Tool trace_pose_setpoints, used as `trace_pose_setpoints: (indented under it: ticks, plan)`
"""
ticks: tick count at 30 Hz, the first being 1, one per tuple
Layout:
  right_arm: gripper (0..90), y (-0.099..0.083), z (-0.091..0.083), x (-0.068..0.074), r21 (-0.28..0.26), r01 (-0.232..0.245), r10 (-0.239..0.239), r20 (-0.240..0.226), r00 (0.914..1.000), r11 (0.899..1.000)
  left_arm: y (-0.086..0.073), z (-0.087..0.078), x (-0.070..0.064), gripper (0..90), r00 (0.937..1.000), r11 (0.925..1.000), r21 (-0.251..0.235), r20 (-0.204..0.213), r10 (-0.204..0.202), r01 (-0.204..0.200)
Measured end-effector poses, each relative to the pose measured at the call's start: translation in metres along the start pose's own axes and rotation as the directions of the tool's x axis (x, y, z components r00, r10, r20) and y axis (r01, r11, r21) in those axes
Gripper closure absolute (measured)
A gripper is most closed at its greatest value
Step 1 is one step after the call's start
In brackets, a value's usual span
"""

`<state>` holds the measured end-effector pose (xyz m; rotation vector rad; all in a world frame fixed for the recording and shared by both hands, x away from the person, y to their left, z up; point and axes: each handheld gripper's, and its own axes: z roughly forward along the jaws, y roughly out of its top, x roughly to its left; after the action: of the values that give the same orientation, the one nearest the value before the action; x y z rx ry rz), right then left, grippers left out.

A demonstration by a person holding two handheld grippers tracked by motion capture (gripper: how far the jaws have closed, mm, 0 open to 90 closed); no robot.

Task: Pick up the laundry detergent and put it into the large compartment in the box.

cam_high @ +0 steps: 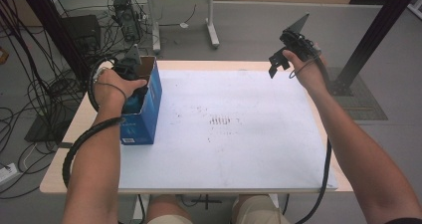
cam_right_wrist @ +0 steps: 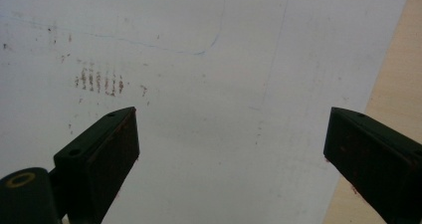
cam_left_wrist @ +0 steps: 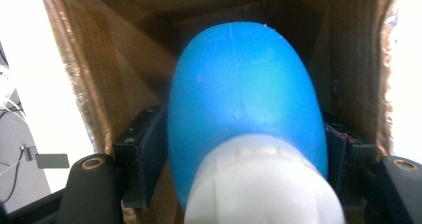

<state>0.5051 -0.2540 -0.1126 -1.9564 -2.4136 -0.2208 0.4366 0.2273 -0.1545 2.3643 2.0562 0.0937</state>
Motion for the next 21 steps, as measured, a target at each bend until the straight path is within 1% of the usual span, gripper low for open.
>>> trace_pose_setpoints:
  ticks: [3, 5, 10, 12, 15, 18, 21]
  plan:
    - [7.4, 0.001, 0.000, 0.001, 0.001, 0.002, -0.002, 0.000, 1.0000, 1.000, -0.003, -0.008, 0.001, 28.5, 1.0000, 0.9999, -0.012, 0.001, 0.004, -0.004]
    - [7.4, 0.001, 0.000, 0.003, 0.000, 0.006, -0.006, 0.000, 1.0000, 1.000, -0.005, -0.015, 0.001, 27.7, 0.9999, 0.9998, -0.019, 0.010, 0.011, -0.011]
    - [7.4, 0.002, 0.001, 0.008, 0.002, 0.015, -0.015, 0.000, 0.9999, 1.000, -0.008, -0.033, -0.003, 24.9, 0.9991, 0.9986, -0.036, 0.013, 0.040, -0.040]
    - [7.4, 0.002, 0.002, 0.009, 0.002, 0.017, -0.017, -0.001, 0.9999, 1.000, -0.010, -0.039, -0.004, 23.8, 0.9988, 0.9983, -0.036, 0.014, 0.046, -0.045]
    - [7.4, 0.003, 0.003, 0.012, 0.007, 0.020, -0.020, 0.003, 0.9998, 1.000, -0.013, -0.049, -0.007, 21.5, 0.9984, 0.9970, -0.054, 0.008, 0.056, -0.056]
    - [7.4, 0.004, 0.004, 0.012, 0.009, 0.018, -0.018, 0.003, 0.9998, 1.000, -0.017, -0.059, -0.008, 18.9, 0.9972, 0.9946, -0.073, 0.011, 0.074, -0.073]
    - [7.4, 0.007, 0.006, 0.015, 0.016, 0.020, -0.020, 0.006, 0.9998, 1.000, -0.021, -0.070, -0.009, 16.3, 0.9950, 0.9908, -0.099, 0.028, 0.096, -0.092]
